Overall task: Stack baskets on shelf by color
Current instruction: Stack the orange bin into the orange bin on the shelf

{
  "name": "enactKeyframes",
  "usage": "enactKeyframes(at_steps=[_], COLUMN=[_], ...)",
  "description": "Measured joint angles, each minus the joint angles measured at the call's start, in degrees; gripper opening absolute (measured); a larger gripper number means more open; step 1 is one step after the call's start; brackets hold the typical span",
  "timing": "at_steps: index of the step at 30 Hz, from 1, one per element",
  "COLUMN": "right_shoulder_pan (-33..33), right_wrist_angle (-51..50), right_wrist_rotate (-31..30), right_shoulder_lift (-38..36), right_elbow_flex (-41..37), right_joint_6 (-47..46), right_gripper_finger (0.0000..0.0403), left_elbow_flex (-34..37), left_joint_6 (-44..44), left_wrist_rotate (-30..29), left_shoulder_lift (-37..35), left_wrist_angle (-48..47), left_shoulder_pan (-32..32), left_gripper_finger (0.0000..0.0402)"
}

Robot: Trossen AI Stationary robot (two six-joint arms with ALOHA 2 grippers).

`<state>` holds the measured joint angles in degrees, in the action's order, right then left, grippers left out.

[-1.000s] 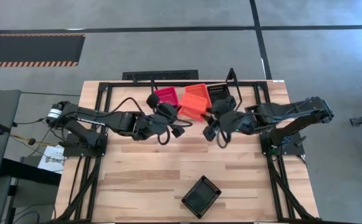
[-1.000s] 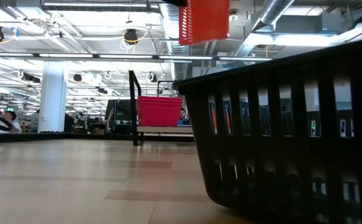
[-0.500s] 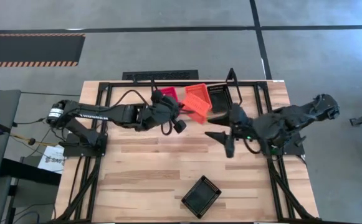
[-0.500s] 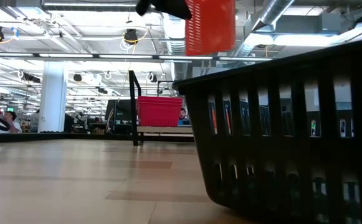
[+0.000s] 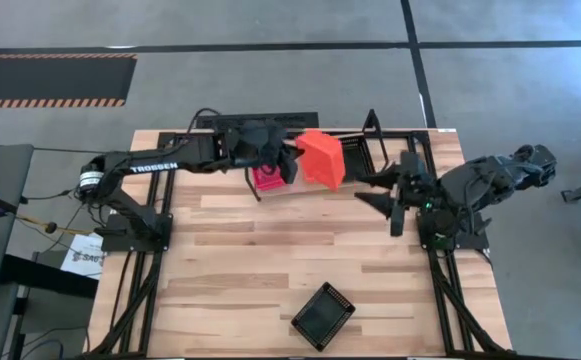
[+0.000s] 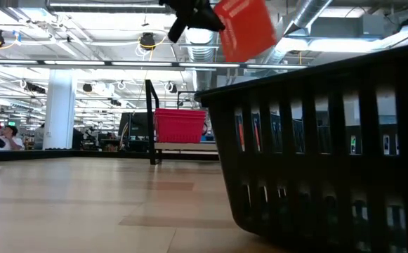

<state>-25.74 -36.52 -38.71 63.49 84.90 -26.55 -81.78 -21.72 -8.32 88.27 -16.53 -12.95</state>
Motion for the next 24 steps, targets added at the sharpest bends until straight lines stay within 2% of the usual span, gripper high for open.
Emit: enactKeyframes(at_steps=[7, 11, 15, 20, 24], right_shoulder_pan=[2.12, 4.44, 6.13, 7.13, 7.13], right_wrist_angle=[-5.13, -7.02, -8.45, -11.69, -14.36], right_wrist_rotate=[-4.46, -4.86, -4.81, -4.75, -4.34], right_shoulder_lift=[-2.81, -3.8, -4.49, -5.45, -6.16], right_elbow_flex=[0.0, 0.0, 0.0, 0.0, 0.0], right_joint_6=[0.45, 3.57, 6.63, 8.71, 8.66], right_gripper_finger=[0.021, 0.021, 0.021, 0.021, 0.021], left_elbow_flex=[0.15, 0.17, -1.26, -7.37, -13.37], left_joint_6=[-4.6, -9.52, -13.48, -16.63, -19.56], left_wrist_rotate=[-2.52, -5.0, -4.59, -6.78, -9.27], left_shoulder_lift=[0.5, 4.45, 9.73, 12.07, 13.21], left_wrist_angle=[-0.72, 0.77, 1.81, -4.22, -16.22], left_shoulder_pan=[-3.95, -4.1, -4.03, -4.65, -6.04], left_gripper_finger=[0.0, 0.0, 0.0, 0.0, 0.0])
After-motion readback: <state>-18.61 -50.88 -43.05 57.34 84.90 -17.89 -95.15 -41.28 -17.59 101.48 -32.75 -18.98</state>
